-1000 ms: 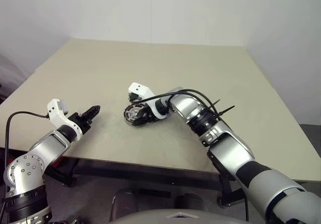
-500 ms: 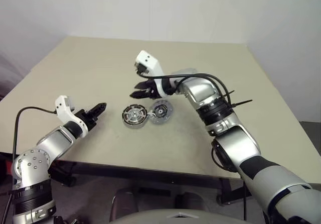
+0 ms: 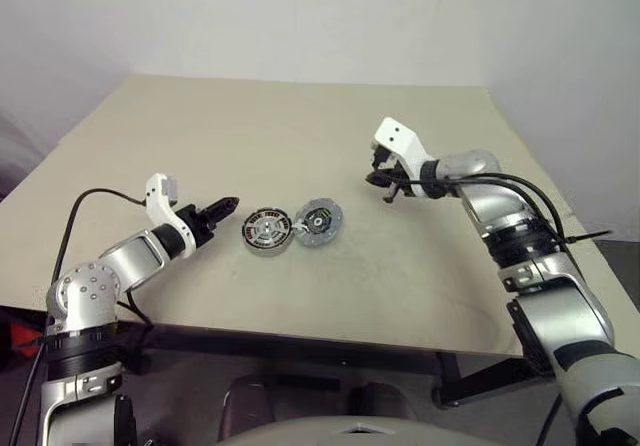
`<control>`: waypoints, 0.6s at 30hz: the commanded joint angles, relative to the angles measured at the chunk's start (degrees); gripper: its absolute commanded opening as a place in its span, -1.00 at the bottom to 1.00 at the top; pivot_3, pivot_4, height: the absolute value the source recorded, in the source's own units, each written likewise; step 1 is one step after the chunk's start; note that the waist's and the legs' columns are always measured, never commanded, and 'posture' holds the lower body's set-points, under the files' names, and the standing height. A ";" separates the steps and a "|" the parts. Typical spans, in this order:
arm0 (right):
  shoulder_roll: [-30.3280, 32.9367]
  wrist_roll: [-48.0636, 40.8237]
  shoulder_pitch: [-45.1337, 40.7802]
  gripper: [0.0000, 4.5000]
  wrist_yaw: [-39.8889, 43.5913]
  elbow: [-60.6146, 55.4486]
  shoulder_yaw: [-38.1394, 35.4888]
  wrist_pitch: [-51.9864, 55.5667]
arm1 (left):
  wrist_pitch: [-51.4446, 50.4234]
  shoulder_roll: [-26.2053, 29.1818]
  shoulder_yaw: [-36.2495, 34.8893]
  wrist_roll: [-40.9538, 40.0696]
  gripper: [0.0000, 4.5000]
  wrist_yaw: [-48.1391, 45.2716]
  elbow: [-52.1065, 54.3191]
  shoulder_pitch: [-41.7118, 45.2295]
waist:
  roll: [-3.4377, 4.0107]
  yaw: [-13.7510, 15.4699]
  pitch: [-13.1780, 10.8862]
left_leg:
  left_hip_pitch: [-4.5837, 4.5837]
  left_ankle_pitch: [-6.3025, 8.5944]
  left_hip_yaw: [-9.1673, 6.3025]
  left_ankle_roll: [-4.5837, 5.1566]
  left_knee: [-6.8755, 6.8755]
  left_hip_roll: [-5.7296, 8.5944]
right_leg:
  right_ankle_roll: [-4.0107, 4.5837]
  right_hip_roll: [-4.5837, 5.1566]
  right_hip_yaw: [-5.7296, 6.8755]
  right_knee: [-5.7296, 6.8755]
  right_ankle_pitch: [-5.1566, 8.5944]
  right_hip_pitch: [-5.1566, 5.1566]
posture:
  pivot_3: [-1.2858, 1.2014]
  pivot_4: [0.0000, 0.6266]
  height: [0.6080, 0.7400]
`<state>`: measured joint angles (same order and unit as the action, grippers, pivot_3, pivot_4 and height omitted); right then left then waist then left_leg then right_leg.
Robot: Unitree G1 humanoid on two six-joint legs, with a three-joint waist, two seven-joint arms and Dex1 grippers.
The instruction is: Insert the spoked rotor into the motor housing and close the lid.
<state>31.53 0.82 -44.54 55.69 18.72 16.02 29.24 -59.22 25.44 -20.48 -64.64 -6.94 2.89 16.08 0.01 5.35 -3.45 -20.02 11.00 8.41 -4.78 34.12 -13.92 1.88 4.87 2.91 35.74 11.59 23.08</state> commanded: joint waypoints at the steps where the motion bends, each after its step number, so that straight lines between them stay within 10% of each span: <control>1: 1.32 -1.77 2.82 -0.99 3.55 -8.99 0.80 1.87 | -0.22 0.76 0.09 1.23 0.06 -1.59 -0.30 1.86 | 0.00 0.04 0.00 | 0.00 0.02 0.00 0.04 0.00 0.00 | 0.00 0.00 0.00 -0.02 0.00 0.00 | 0.03 -1.00 1.00; 18: -4.59 -8.16 2.77 -0.99 7.22 -16.13 1.61 11.52 | -0.98 0.73 -4.80 0.97 0.06 0.52 3.17 -1.70 | 0.01 0.11 0.00 | 0.05 0.09 0.01 0.17 0.06 0.02 | 0.01 0.07 0.03 0.04 -0.01 -0.06 | 0.03 -1.00 1.00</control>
<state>27.33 -4.92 -39.21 62.02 6.26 19.06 39.77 -60.48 25.52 -23.75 -62.88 -6.60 3.44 14.04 0.02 5.45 -3.45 -19.97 11.10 8.42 -4.61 34.18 -13.90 1.89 4.94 2.94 35.79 11.59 23.03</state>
